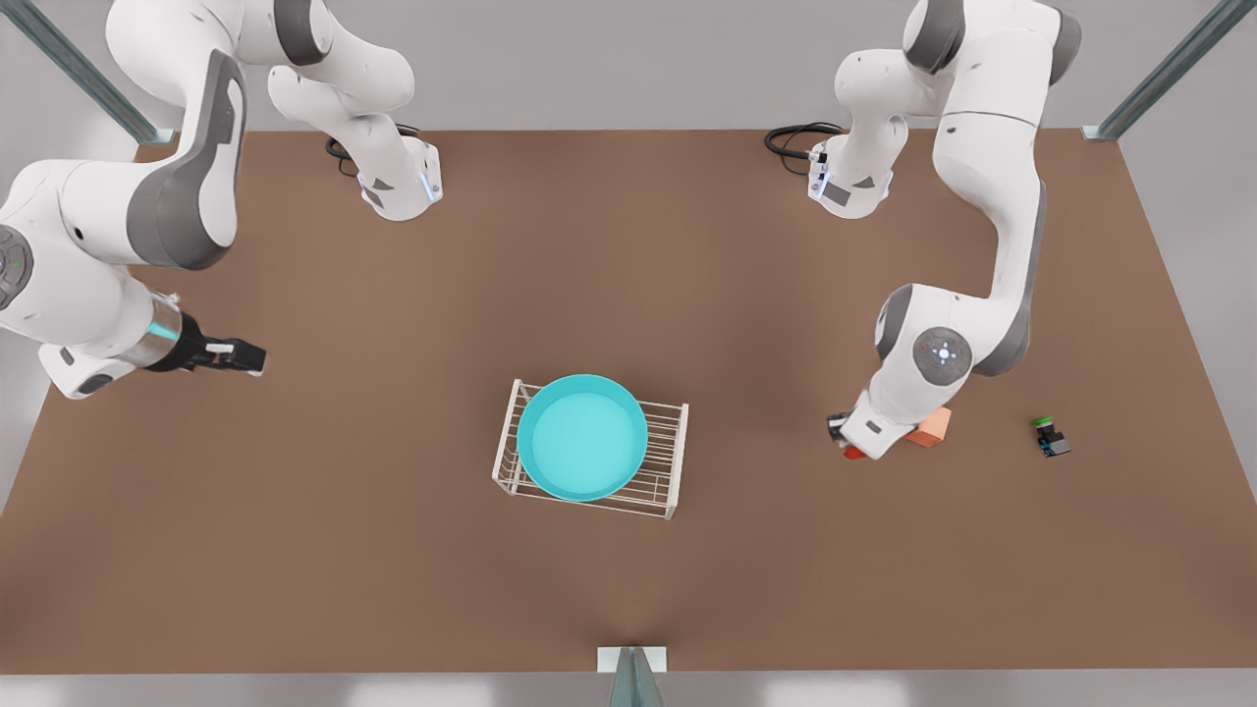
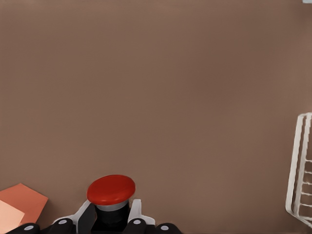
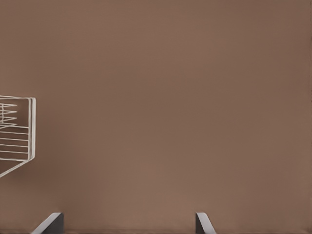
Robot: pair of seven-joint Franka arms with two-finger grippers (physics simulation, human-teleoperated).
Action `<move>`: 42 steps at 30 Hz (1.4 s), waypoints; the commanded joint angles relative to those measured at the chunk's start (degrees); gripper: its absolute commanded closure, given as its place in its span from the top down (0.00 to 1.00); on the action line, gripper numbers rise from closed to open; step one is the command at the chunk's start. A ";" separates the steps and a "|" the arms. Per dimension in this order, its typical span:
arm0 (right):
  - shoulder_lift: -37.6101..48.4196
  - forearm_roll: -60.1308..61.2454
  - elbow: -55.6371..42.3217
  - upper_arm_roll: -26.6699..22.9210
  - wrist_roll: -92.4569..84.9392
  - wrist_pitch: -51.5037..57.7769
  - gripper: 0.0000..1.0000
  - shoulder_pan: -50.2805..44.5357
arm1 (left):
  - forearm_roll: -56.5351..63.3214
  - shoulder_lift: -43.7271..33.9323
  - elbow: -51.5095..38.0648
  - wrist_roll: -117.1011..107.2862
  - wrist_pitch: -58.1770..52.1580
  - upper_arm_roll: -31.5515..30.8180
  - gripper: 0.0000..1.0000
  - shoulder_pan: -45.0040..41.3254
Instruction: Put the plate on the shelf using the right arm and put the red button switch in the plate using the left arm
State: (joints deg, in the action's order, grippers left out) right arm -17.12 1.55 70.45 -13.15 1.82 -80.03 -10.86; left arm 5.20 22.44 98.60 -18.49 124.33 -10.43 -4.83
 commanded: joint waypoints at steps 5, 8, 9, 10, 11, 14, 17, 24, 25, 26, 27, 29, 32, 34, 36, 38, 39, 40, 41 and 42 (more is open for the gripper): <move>0.07 -0.05 -0.05 0.06 -8.41 1.28 1.00 -0.13 | -5.37 0.59 -9.92 -28.96 -11.57 -7.23 0.38 -0.27; 0.07 -0.05 -0.05 0.50 -8.41 1.02 1.00 -0.13 | -5.37 2.61 -15.01 -40.48 -11.04 -10.14 0.38 -2.55; 0.07 -0.05 -0.13 0.67 -8.41 1.02 1.00 -0.22 | -5.37 3.40 -16.50 -42.49 -10.87 -10.14 0.38 -3.51; 0.07 -0.05 -0.13 0.41 -8.41 1.02 1.00 -0.22 | -5.37 4.72 -18.61 -45.05 -10.69 -10.40 0.38 -4.66; -0.02 0.04 -0.13 0.58 -8.41 0.93 1.00 -0.22 | -5.28 5.77 -20.20 -47.77 -10.16 -10.40 0.38 -6.15; -0.02 0.04 -0.13 0.32 -8.41 1.37 1.00 -0.13 | -5.11 8.67 -22.22 -54.10 -4.19 -10.40 0.38 -9.49; -0.02 0.21 -0.13 -0.03 -8.41 1.46 1.00 -0.13 | -4.49 13.07 -26.97 -59.64 -0.06 -10.23 0.38 -13.10; -0.11 0.21 -0.13 0.15 -8.41 1.02 1.00 -0.13 | 2.62 19.22 -29.08 -70.63 11.63 -9.96 0.38 -18.99; -0.11 0.21 -0.13 0.15 -8.41 1.02 1.00 -0.13 | 3.33 19.66 -29.17 -71.68 11.90 -9.88 0.38 -19.51; -0.11 0.21 -0.13 0.32 -8.41 1.11 1.00 -0.13 | 3.59 19.84 -29.17 -72.21 12.95 -9.87 0.38 -20.04; -0.20 0.21 -0.13 0.32 -8.41 1.02 1.00 -0.13 | 4.38 20.37 -29.25 -73.79 13.74 -9.44 0.38 -21.01; -0.20 0.21 -0.22 0.06 -8.41 0.76 1.00 -0.13 | 4.47 20.37 -29.17 -74.50 13.83 -8.82 0.38 -22.06; -0.20 0.21 -0.22 0.76 -7.89 1.02 1.00 -0.22 | 7.46 20.72 -29.08 -76.60 13.74 -8.47 1.00 -23.21; -0.64 2.14 -0.13 0.85 -7.19 1.28 1.00 -0.13 | 8.69 20.63 -28.90 -76.61 13.13 -8.29 1.00 -23.21; -0.64 2.23 -0.13 0.59 -6.83 1.28 1.00 -0.13 | 12.38 17.38 -28.90 -72.22 -3.21 -7.94 1.00 -21.19; -0.64 2.32 -0.13 0.32 -6.74 1.37 1.00 -0.13 | 8.87 12.37 -28.73 -45.52 -18.77 -8.73 1.00 -11.35; -0.64 2.32 -0.13 0.06 -6.74 1.37 1.00 -0.13 | 7.73 10.87 -28.73 -34.52 -23.25 -8.73 1.00 -6.43; -0.64 2.32 -0.13 0.06 -6.74 1.46 1.00 -0.13 | 5.44 9.56 -28.82 -25.64 -25.45 -8.73 1.00 -1.68; -0.64 2.32 -0.13 0.06 -6.74 1.37 1.00 -0.04 | 5.00 8.59 -28.46 -15.89 -27.91 -8.64 1.00 2.10; -0.64 2.32 -0.13 0.06 -6.74 1.37 1.00 -0.13 | 3.33 7.01 -26.45 -7.02 -30.02 -8.64 1.00 5.44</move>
State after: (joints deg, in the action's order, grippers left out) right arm -17.82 3.70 70.34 -13.05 -5.11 -78.75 -10.93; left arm 10.77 28.67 74.30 -66.45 111.56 -19.08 -0.72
